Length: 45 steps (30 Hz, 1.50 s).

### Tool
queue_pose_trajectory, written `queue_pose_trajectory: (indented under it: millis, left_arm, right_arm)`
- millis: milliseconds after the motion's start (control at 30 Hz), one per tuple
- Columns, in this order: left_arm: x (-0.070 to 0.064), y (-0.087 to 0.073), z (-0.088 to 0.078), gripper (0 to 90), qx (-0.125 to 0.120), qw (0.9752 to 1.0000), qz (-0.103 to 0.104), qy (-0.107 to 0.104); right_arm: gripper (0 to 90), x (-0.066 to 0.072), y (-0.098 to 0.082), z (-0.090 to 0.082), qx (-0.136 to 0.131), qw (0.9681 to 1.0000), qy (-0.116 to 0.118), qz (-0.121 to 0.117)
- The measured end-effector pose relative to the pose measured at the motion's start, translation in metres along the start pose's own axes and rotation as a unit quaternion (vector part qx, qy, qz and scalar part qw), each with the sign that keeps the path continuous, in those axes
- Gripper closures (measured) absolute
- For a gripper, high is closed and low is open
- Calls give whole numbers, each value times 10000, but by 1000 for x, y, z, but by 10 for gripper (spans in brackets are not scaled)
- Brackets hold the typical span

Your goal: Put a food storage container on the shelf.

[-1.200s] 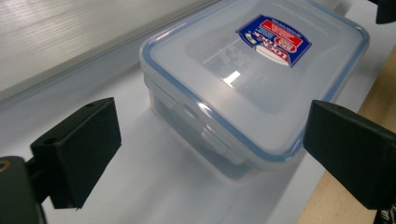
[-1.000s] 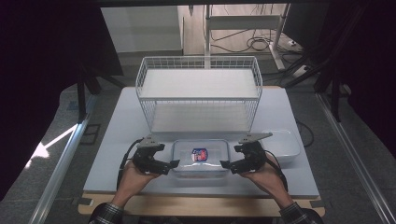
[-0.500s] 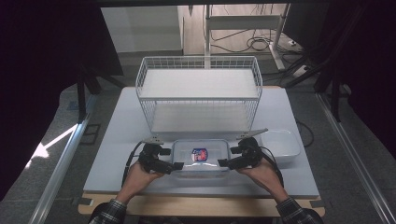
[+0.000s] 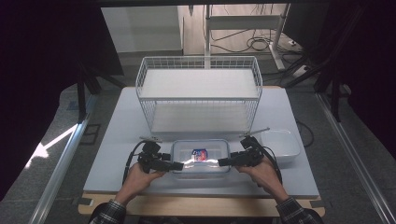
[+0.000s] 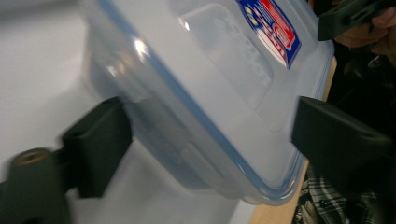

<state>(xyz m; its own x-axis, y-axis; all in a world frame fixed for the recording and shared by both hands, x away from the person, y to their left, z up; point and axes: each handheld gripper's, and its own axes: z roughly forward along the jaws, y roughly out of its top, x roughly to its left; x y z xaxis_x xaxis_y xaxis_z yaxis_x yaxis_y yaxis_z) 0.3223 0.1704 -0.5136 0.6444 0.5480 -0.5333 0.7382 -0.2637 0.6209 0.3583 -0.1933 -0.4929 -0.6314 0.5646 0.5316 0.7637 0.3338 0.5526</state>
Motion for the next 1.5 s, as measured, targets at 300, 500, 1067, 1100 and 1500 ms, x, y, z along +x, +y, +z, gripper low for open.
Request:
queue_pose_trajectory:
  millis: [300,500,1067,1100,1500]
  left_arm:
    - [-12,-16,-19,455,-520,9986,-100,23]
    - [-21,-14,-19,467,-599,9978,-65,286]
    - [-38,6,-45,487,-1027,9926,305,563]
    - [-38,6,-45,486,-1027,9926,305,563]
    - [-54,46,-72,485,-1246,9869,618,814]
  right_arm:
    - [506,11,-12,-20,-360,9991,45,208]
    - [516,23,-17,-22,-507,9983,-258,85]
    - [514,46,-5,-37,-1074,9922,-428,-463]
    - [514,46,-5,-37,-1074,9922,-428,-463]
    - [515,58,28,-56,-1432,9861,-406,-734]
